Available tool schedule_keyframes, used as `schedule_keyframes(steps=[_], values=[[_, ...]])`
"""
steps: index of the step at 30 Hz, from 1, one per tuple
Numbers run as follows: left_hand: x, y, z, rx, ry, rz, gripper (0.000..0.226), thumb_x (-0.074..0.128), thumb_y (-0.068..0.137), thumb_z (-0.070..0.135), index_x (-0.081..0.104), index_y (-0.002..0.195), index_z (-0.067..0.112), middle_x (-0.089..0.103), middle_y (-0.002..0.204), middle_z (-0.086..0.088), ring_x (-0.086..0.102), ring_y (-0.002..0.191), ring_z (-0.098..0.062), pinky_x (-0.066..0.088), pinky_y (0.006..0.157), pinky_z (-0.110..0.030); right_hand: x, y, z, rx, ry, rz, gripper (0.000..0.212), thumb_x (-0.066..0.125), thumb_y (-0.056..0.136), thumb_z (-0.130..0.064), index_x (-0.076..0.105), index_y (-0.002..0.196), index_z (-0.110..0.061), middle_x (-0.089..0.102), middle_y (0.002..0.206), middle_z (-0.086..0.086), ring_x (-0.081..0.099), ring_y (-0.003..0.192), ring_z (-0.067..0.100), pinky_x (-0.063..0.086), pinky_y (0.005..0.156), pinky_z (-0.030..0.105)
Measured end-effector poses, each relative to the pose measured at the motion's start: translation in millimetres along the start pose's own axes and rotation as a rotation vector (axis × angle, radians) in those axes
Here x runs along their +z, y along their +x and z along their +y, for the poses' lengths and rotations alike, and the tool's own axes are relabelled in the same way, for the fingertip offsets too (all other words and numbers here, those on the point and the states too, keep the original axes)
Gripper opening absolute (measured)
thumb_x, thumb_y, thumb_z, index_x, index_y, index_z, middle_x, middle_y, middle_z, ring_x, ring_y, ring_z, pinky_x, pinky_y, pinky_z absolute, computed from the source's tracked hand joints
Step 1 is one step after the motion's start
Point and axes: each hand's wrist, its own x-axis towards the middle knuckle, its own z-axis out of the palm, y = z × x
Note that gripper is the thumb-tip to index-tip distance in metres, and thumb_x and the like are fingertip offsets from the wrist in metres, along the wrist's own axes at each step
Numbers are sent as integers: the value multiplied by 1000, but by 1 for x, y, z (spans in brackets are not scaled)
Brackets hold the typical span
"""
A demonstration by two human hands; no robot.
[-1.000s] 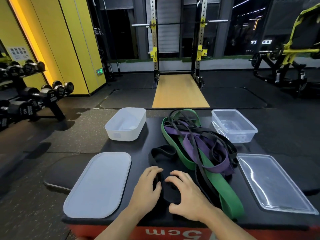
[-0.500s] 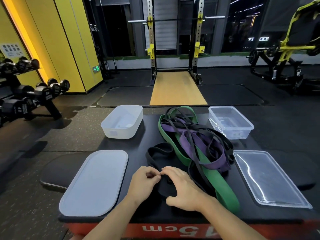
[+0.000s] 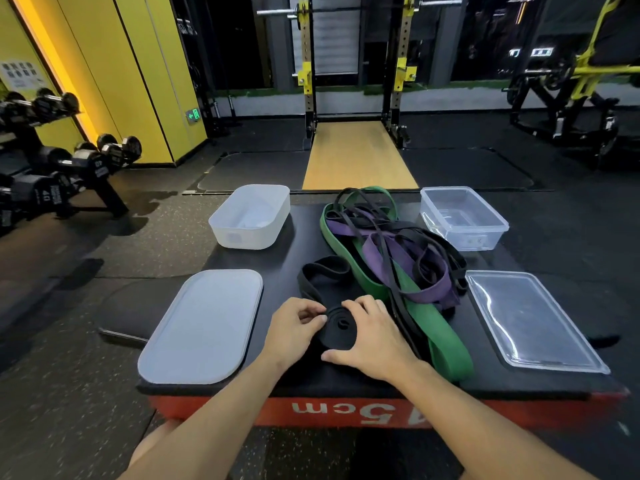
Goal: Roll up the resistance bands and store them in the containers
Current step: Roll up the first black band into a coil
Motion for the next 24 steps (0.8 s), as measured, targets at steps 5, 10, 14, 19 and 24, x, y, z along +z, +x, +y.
schedule_keyframes(steps=[5, 10, 14, 19, 24], values=[[1, -4, -2, 76, 119, 44, 14, 74, 94, 21, 72, 88, 33, 66, 98, 10, 62, 92, 2, 48, 84, -15, -4, -3, 6, -63, 60, -34, 105, 73, 70, -72, 32, 157, -29, 34, 150, -16, 27, 140, 8, 31, 117, 28], [5, -8, -7, 93, 173, 87, 15, 70, 97, 26, 66, 111, 31, 59, 97, 11, 61, 90, -5, 52, 85, -27, -4, -2, 8, -97, 167, -108, 99, 76, 73, -43, 29, 159, -30, 30, 160, -13, 17, 149, 5, 26, 122, 29], [5, -5, -11, 121, 276, 32, 26, 65, 100, 33, 70, 125, 28, 54, 103, 17, 58, 101, -2, 52, 94, -30, -5, 1, 6, -99, 202, -133, 98, 71, 72, -39, 28, 159, -31, 27, 163, -14, 15, 151, 5, 26, 123, 35], [5, -5, -10, 105, 267, 13, 30, 65, 100, 32, 72, 129, 26, 53, 104, 17, 58, 100, 1, 52, 96, -28, 3, -3, 0, -27, -9, -85, 118, 61, 70, -85, 13, 163, -31, 14, 165, -10, 12, 152, 15, 20, 125, 43], [3, -6, -10, 92, 264, 4, 31, 66, 100, 33, 70, 130, 26, 51, 107, 17, 55, 101, 5, 42, 91, -8, 10, -3, -5, 82, -105, 70, 118, 56, 63, -93, 29, 154, -23, 34, 142, -4, 32, 131, 19, 34, 115, 38]])
